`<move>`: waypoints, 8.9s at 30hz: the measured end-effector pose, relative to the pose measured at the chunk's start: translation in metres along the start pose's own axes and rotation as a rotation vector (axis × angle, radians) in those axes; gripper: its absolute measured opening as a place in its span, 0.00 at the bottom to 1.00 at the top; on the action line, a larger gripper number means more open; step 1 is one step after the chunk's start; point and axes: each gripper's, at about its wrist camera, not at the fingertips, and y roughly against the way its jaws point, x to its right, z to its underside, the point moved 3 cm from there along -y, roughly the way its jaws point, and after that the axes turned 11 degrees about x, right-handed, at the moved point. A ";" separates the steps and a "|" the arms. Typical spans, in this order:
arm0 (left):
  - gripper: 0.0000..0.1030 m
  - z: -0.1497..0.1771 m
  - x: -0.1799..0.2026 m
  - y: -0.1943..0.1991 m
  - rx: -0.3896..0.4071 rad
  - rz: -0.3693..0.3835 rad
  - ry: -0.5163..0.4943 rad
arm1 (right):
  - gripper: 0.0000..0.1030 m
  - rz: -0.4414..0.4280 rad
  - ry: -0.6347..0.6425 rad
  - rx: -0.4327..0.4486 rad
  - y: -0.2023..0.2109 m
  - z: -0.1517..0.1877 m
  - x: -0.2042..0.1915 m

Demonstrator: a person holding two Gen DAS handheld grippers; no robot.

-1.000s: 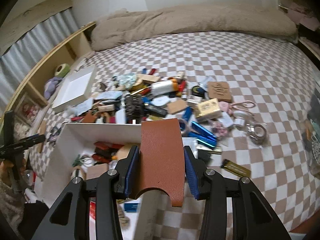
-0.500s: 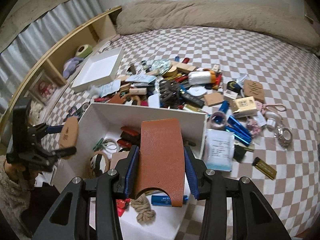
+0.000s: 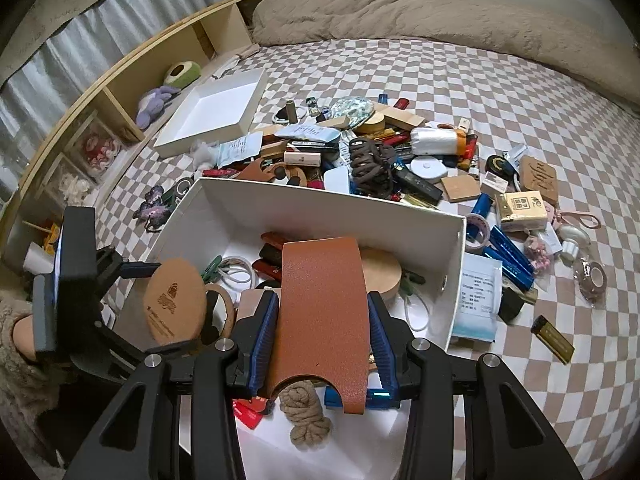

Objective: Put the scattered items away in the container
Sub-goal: 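Release the coaster into the box with the left tool while the right tool releases the leather strip, then raise both open tools out of the white box, then move the left tool to the crocheted butterfly while the right tool approaches the gold lighter, then grasp the crocheted butterfly with the left tool while the right tool grasps the gold lighter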

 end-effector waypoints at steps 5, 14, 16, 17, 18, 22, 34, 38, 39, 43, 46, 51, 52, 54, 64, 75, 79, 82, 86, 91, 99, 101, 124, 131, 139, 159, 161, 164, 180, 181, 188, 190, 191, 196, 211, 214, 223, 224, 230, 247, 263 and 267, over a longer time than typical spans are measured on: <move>0.99 0.008 0.006 -0.009 -0.035 0.009 -0.034 | 0.43 -0.005 0.013 -0.029 -0.006 0.006 -0.003; 1.00 0.000 -0.001 -0.002 0.002 0.034 0.015 | 0.43 -0.034 0.047 -0.083 -0.014 0.017 -0.010; 1.00 -0.005 -0.006 0.004 0.031 0.033 0.037 | 0.43 -0.056 0.079 -0.106 -0.017 0.022 -0.016; 1.00 -0.006 -0.008 0.007 0.042 0.032 0.044 | 0.43 -0.067 0.099 -0.123 -0.018 0.026 -0.020; 1.00 -0.009 -0.010 0.010 0.055 0.030 0.052 | 0.43 -0.077 0.120 -0.141 -0.020 0.029 -0.024; 1.00 -0.018 -0.020 0.024 0.112 0.025 0.088 | 0.43 -0.119 0.207 -0.217 -0.028 0.047 -0.039; 1.00 -0.024 -0.034 0.035 0.158 0.048 0.127 | 0.43 -0.231 0.452 -0.412 -0.052 0.086 -0.092; 1.00 -0.025 -0.035 0.036 0.163 0.055 0.131 | 0.43 -0.261 0.511 -0.450 -0.064 0.090 -0.110; 1.00 -0.025 -0.035 0.036 0.162 0.053 0.127 | 0.43 -0.268 0.522 -0.453 -0.067 0.089 -0.114; 1.00 -0.020 -0.038 0.033 0.152 0.052 0.117 | 0.43 -0.285 0.552 -0.459 -0.076 0.088 -0.117; 1.00 -0.016 -0.039 0.031 0.145 0.058 0.113 | 0.57 -0.271 0.543 -0.474 -0.082 0.090 -0.109; 1.00 -0.013 -0.040 0.031 0.144 0.056 0.109 | 0.75 -0.204 0.527 -0.435 -0.081 0.083 -0.085; 1.00 -0.012 -0.040 0.031 0.144 0.056 0.109 | 0.75 -0.197 0.532 -0.436 -0.080 0.084 -0.082; 1.00 -0.013 -0.041 0.031 0.144 0.056 0.109 | 0.75 -0.180 0.552 -0.436 -0.078 0.087 -0.077; 1.00 -0.018 -0.038 0.032 0.150 0.054 0.097 | 0.76 -0.139 0.553 -0.413 -0.070 0.085 -0.066; 1.00 -0.020 -0.040 0.033 0.155 0.037 0.105 | 0.86 -0.115 0.535 -0.330 -0.052 0.073 -0.062; 1.00 -0.022 -0.039 0.035 0.168 0.042 0.105 | 1.00 -0.097 0.517 -0.265 -0.047 0.065 -0.069; 1.00 -0.023 -0.038 0.036 0.174 0.044 0.104 | 1.00 -0.078 0.493 -0.236 -0.043 0.061 -0.068; 1.00 -0.026 -0.037 0.038 0.183 0.043 0.102 | 1.00 -0.067 0.455 -0.203 -0.042 0.050 -0.066; 1.00 -0.029 -0.036 0.041 0.194 0.042 0.109 | 1.00 -0.041 0.423 -0.166 -0.038 0.042 -0.062; 1.00 -0.036 -0.045 0.051 0.255 0.007 0.137 | 1.00 0.041 0.361 -0.029 -0.020 0.020 -0.049; 1.00 -0.037 -0.050 0.053 0.271 -0.006 0.148 | 1.00 0.060 0.338 0.004 -0.017 0.015 -0.044; 1.00 -0.043 -0.095 0.064 0.385 -0.103 0.259 | 1.00 0.253 0.183 0.325 0.038 -0.014 0.014; 1.00 -0.044 -0.101 0.067 0.401 -0.116 0.276 | 1.00 0.303 0.181 0.337 0.042 -0.011 0.031; 1.00 -0.042 -0.113 0.068 0.406 -0.138 0.316 | 1.00 0.363 0.133 0.384 0.056 -0.011 0.058; 1.00 -0.002 -0.176 0.064 0.411 -0.299 0.338 | 1.00 0.542 0.009 0.385 0.074 0.004 0.144; 1.00 0.002 -0.184 0.063 0.407 -0.311 0.353 | 1.00 0.553 -0.004 0.368 0.072 0.006 0.151; 1.00 0.009 -0.196 0.060 0.400 -0.323 0.379 | 1.00 0.551 -0.054 0.341 0.071 0.009 0.162; 1.00 0.044 -0.248 0.030 0.285 -0.367 0.511 | 1.00 0.503 -0.247 0.197 0.054 0.044 0.210; 1.00 0.046 -0.251 0.027 0.278 -0.366 0.513 | 1.00 0.496 -0.257 0.191 0.053 0.046 0.212; 1.00 0.064 -0.269 -0.002 0.210 -0.380 0.525 | 1.00 0.475 -0.290 0.147 0.036 0.061 0.226; 1.00 0.069 -0.274 -0.009 0.195 -0.380 0.533 | 1.00 0.472 -0.292 0.140 0.031 0.064 0.229; 1.00 0.071 -0.277 -0.012 0.192 -0.376 0.539 | 1.00 0.470 -0.296 0.140 0.029 0.066 0.230; 1.00 0.078 -0.288 -0.023 0.194 -0.392 0.533 | 1.00 0.463 -0.311 0.127 0.013 0.070 0.235; 1.00 0.063 -0.294 -0.054 0.193 -0.402 0.369 | 1.00 0.438 -0.487 0.051 -0.010 0.084 0.269; 1.00 0.055 -0.290 -0.062 0.167 -0.392 0.310 | 1.00 0.445 -0.609 0.008 -0.012 0.092 0.281; 1.00 0.045 -0.296 -0.080 0.103 -0.399 0.260 | 1.00 0.508 -0.638 -0.076 -0.023 0.090 0.271; 1.00 0.047 -0.299 -0.084 0.083 -0.391 0.270 | 1.00 0.526 -0.626 -0.085 -0.025 0.090 0.268; 1.00 0.051 -0.308 -0.090 0.044 -0.341 0.345 | 0.79 0.572 -0.575 -0.113 -0.034 0.083 0.262; 0.22 0.065 -0.326 -0.060 0.105 -0.296 0.451 | 0.79 0.480 -0.461 -0.087 -0.019 0.072 0.246; 0.16 0.078 -0.320 -0.033 0.119 -0.283 0.527 | 0.79 0.399 -0.444 -0.009 -0.002 0.049 0.226; 0.16 0.070 -0.315 -0.019 0.164 -0.256 0.538 | 0.79 0.346 -0.489 0.032 0.009 0.042 0.224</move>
